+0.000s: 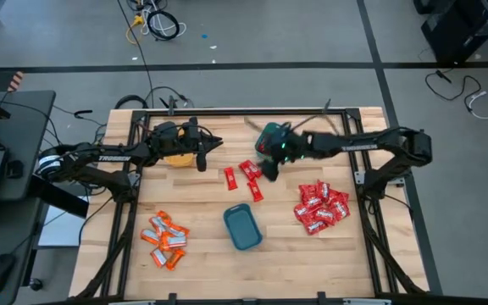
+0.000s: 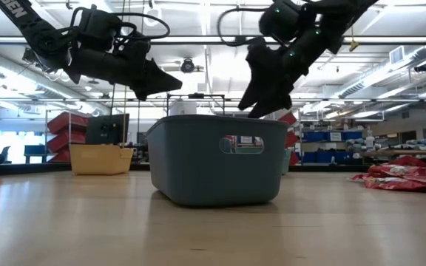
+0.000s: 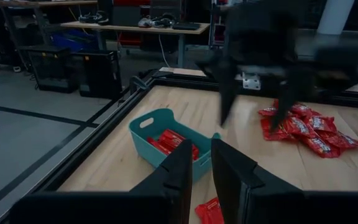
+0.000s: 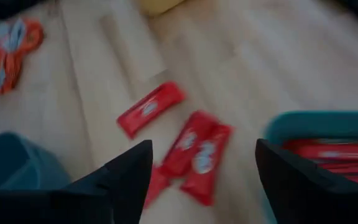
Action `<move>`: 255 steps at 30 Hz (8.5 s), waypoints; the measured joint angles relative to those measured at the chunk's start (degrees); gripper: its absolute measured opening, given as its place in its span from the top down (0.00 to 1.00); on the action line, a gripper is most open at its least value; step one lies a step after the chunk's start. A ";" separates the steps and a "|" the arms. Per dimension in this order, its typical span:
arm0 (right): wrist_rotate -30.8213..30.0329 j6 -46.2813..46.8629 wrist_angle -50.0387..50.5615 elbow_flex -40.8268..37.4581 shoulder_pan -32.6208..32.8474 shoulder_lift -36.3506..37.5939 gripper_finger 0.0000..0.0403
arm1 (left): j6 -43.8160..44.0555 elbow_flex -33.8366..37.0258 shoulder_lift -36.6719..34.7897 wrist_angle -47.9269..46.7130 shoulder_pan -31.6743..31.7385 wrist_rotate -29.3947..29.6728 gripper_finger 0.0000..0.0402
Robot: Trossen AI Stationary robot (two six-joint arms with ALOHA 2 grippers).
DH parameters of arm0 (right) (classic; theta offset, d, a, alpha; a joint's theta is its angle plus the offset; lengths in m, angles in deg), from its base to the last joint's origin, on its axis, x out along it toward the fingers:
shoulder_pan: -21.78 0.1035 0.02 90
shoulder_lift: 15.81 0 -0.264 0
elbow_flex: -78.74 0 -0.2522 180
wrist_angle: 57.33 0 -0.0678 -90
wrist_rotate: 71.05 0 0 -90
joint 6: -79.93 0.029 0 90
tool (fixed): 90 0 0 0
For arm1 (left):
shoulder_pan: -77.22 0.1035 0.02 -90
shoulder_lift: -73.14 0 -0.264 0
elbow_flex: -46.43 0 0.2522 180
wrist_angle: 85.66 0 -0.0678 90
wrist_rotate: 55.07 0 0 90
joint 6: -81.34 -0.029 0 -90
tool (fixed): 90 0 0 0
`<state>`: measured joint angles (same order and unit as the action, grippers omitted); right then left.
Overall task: Sort candy
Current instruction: Put the red chocolate bar into the green bin
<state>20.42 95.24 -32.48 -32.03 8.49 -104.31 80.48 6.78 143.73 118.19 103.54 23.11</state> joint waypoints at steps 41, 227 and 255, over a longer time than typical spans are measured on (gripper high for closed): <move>-22.34 5.46 -8.83 4.84 7.99 -21.84 0.93 | -0.34 -0.02 0.00 -3.23 0.00 1.45 0.85; -18.55 25.24 3.32 3.67 15.74 -14.95 0.29 | -0.47 -0.02 0.00 -7.73 -1.04 1.69 0.85; -16.96 13.11 2.60 3.48 11.77 -17.98 0.91 | -0.59 -0.02 -0.01 -7.94 -1.18 2.38 0.85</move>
<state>3.46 108.35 -29.88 -28.55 20.26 -122.29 79.89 6.76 143.72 110.24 102.36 25.50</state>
